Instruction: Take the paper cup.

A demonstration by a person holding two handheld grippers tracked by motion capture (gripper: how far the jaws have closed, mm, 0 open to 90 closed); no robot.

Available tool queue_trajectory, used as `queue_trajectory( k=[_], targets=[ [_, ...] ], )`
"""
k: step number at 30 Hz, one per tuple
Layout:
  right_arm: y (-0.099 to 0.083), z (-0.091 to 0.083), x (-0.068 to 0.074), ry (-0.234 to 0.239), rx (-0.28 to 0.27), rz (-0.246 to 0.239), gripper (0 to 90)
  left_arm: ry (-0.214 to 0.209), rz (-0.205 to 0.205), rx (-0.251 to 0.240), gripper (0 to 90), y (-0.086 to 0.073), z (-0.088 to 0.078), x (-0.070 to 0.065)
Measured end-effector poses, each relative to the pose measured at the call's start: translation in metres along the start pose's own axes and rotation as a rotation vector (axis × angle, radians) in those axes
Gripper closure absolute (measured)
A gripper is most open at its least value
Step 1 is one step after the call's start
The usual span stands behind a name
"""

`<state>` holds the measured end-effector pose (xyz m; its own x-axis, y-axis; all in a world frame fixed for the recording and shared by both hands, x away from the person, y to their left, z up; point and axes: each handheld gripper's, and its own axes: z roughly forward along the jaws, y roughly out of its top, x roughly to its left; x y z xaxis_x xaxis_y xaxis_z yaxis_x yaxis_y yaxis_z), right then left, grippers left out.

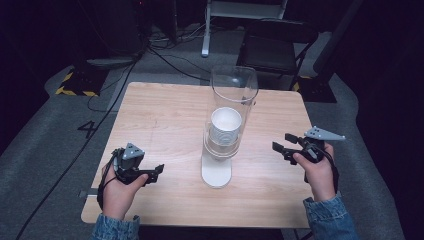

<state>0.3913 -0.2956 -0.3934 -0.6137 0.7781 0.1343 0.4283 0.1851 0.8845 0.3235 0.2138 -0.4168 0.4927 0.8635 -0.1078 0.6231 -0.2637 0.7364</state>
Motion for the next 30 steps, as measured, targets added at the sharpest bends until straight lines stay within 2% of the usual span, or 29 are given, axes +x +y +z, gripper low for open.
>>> queue_trajectory(
  k=[1,2,4,5,6,9,10,14,16,17,18,20,22,23,26,30],
  targets=[
    [0.0,0.0,0.0,0.0,0.0,0.0,30.2,-0.002,0.004,-0.003,18.8,0.001,0.0,0.0],
    [0.002,0.001,0.007,0.034,0.015,-0.009,30.5,-0.016,0.002,-0.007,19.0,0.002,-0.002,-0.001],
    [0.004,0.002,0.014,0.066,0.016,-0.03,30.6,-0.029,0.005,-0.006,19.6,0.003,-0.003,-0.003],
    [0.004,0.002,0.014,0.066,0.016,-0.03,30.6,-0.029,0.005,-0.006,19.8,0.003,-0.003,-0.003],
    [0.006,0.003,0.022,0.091,0.015,-0.041,30.3,-0.031,0.008,-0.009,19.8,0.003,-0.004,-0.004],
    [0.008,0.006,0.03,0.118,0.022,-0.05,29.1,-0.035,0.013,-0.008,20.0,0.004,-0.004,-0.005],
    [0.009,0.01,0.038,0.138,0.031,-0.067,28.1,-0.042,0.018,-0.006,20.1,0.004,-0.005,-0.006],
    [0.009,0.018,0.049,0.173,0.043,-0.088,26.3,-0.044,0.024,-0.004,20.1,0.005,-0.007,-0.008],
    [0.009,0.022,0.055,0.217,0.044,-0.088,24.8,-0.051,0.025,-0.004,20.1,0.005,-0.007,-0.009],
    [0.009,0.022,0.055,0.217,0.044,-0.088,24.8,-0.051,0.025,-0.004,20.1,0.005,-0.007,-0.009],
    [0.01,0.028,0.063,0.308,0.047,-0.059,23.6,-0.052,0.024,-0.005,20.1,0.004,-0.007,-0.01],
    [0.01,0.033,0.071,0.309,0.049,-0.084,22.1,-0.053,0.03,-0.005,20.1,0.004,-0.008,-0.011],
    [0.01,0.039,0.078,0.274,0.049,-0.124,19.8,-0.056,0.03,-0.003,20.1,0.003,-0.008,-0.011],
    [0.01,0.042,0.081,0.266,0.048,-0.127,19.7,-0.056,0.027,-0.003,20.1,0.003,-0.009,-0.011],
    [0.009,0.051,0.089,0.277,0.039,-0.119,19.5,-0.044,0.02,-0.008,19.8,0.001,-0.012,-0.01],
    [0.009,0.06,0.099,0.296,0.048,-0.145,18.0,-0.036,0.014,-0.004,19.7,-0.002,-0.015,-0.009]
  ],
)
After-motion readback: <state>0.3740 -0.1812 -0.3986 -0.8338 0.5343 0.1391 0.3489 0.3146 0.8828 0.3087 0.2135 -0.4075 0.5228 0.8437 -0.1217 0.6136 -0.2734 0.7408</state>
